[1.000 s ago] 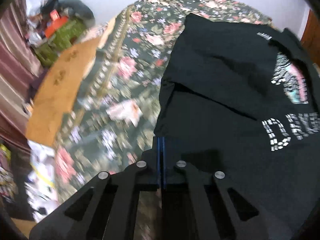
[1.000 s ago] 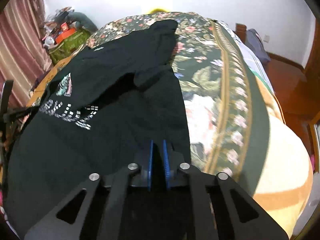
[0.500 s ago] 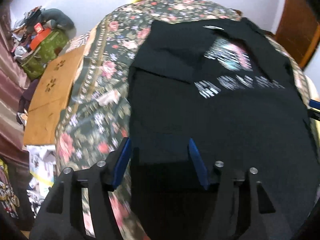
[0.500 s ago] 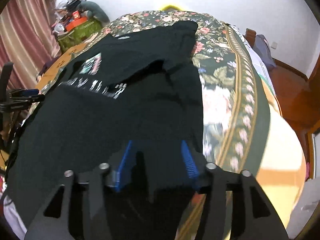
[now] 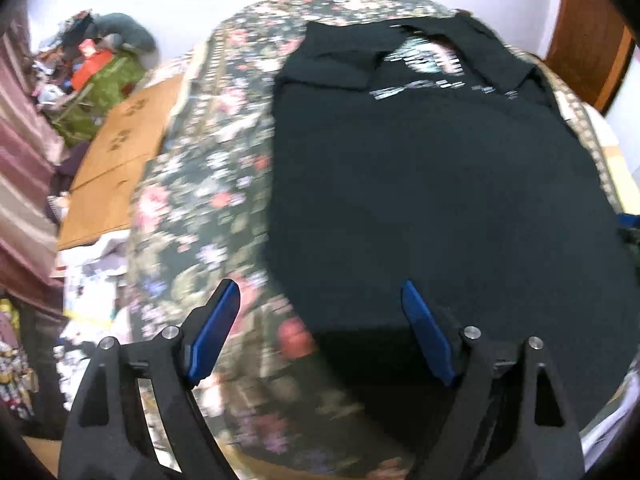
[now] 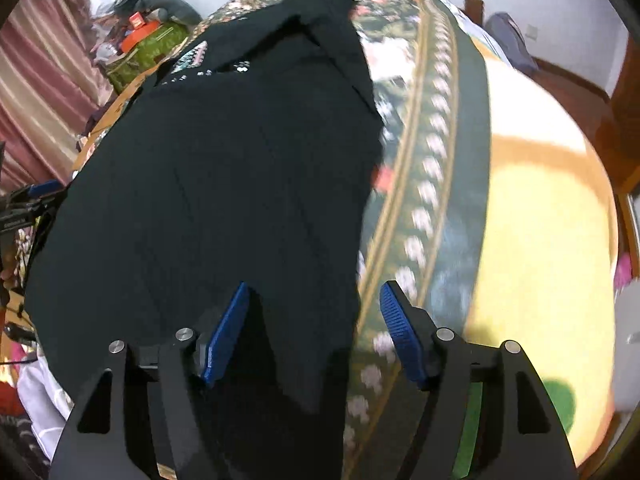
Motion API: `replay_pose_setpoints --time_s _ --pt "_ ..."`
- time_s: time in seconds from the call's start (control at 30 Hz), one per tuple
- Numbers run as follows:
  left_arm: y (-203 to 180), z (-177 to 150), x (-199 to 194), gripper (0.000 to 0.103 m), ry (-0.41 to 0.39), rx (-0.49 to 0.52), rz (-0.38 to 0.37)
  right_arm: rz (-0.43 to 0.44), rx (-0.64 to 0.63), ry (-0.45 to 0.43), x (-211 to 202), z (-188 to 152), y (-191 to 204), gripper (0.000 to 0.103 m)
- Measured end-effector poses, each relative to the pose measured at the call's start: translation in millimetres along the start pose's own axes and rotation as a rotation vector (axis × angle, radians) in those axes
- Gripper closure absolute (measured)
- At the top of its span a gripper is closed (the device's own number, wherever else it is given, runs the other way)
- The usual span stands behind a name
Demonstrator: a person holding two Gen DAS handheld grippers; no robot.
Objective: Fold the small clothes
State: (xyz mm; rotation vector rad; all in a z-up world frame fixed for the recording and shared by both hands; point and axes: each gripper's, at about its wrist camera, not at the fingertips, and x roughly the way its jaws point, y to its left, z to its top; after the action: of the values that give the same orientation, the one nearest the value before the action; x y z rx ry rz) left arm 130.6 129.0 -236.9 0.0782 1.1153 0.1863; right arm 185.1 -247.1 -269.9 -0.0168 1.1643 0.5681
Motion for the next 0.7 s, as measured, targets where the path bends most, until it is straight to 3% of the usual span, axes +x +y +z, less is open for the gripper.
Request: replay_pose_setpoints --time_s 0.13,0.3,0.4,0.47,0.6,0.7 --pt "36 -18 8 0.018 0.05 -0.052 0.065 -0.006 0.016 -0.009 -2 2 -3 0.039" --pt "72 -40 16 0.019 0.114 -0.05 0.239 -0.012 0.015 -0.02 -2 0 1 0.039" --pt "92 -45 8 0.019 0.122 -0.15 0.167 -0.008 0.024 -0.022 -1 -4 1 0.039" --pt "96 -42 -6 0.019 0.086 -0.191 0.128 -0.01 0.031 -0.023 -1 -5 1 0.039" --pt "85 -21 -38 0.019 -0.015 -0.214 0.039 -0.017 0.025 -0.023 -3 -7 4 0.039" --pt "68 0 -50 0.019 -0.061 -0.241 -0.079 -0.021 0.017 -0.025 -3 -7 7 0.039"
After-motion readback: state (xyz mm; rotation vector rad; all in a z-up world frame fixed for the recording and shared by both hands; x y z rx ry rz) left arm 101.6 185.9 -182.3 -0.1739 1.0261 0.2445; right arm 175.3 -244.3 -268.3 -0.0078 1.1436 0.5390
